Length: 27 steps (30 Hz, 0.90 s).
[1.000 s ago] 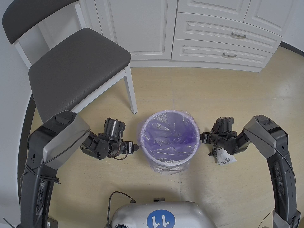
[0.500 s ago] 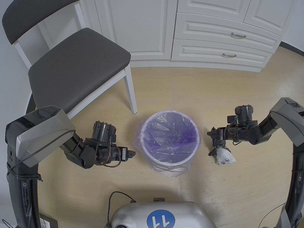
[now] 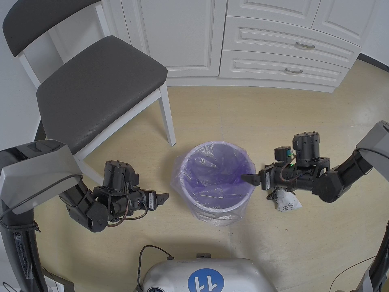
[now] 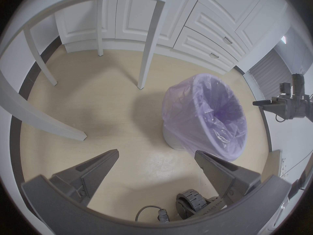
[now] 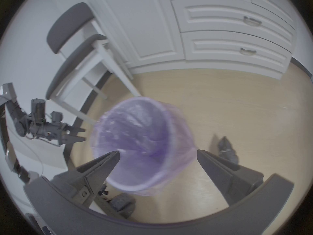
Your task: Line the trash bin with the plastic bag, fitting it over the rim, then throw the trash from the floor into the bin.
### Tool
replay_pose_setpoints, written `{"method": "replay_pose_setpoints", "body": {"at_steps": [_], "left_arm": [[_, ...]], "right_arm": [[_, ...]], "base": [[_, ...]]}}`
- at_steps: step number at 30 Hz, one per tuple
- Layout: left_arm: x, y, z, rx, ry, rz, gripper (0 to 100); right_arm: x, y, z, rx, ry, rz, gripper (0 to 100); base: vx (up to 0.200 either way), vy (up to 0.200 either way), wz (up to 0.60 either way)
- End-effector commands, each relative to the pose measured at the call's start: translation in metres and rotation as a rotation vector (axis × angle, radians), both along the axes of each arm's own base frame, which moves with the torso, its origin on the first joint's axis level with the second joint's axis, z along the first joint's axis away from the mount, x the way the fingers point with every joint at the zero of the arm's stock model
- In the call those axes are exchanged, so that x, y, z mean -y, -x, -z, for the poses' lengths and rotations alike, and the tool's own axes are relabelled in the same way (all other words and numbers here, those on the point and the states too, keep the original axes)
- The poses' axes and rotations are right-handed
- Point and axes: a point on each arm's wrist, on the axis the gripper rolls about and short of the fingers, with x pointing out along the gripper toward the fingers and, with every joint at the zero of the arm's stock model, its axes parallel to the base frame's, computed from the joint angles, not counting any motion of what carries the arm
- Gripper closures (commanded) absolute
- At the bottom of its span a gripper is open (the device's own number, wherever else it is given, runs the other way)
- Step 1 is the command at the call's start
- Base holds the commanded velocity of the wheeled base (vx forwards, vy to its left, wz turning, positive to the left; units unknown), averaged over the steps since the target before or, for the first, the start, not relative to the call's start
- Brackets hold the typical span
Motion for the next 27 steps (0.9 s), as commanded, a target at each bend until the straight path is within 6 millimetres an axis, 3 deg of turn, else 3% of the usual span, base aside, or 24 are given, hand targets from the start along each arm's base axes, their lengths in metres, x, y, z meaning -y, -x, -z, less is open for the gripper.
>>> {"method": "replay_pose_setpoints", "body": {"at_steps": [1,12,27], "left_arm": [[-0.003,0.017,-0.008,0.051,0.021,0.003,0],[-0.008,0.034,-0.007,0.121,0.051,0.015,0],[-0.010,0.032,-0.006,0.124,0.051,0.006,0]], "right_arm": [[-0.049,0.011,0.001,0.022,0.001,-0.138,0],[-0.078,-0.033,0.028,-0.029,0.181,-0.288,0],[-0.078,-0.038,0.056,-0.120,0.203,-0.326,0]], "base": [[0.000,0.000,0.00],[0.000,0.000,0.00],[0.000,0.000,0.00]]}}
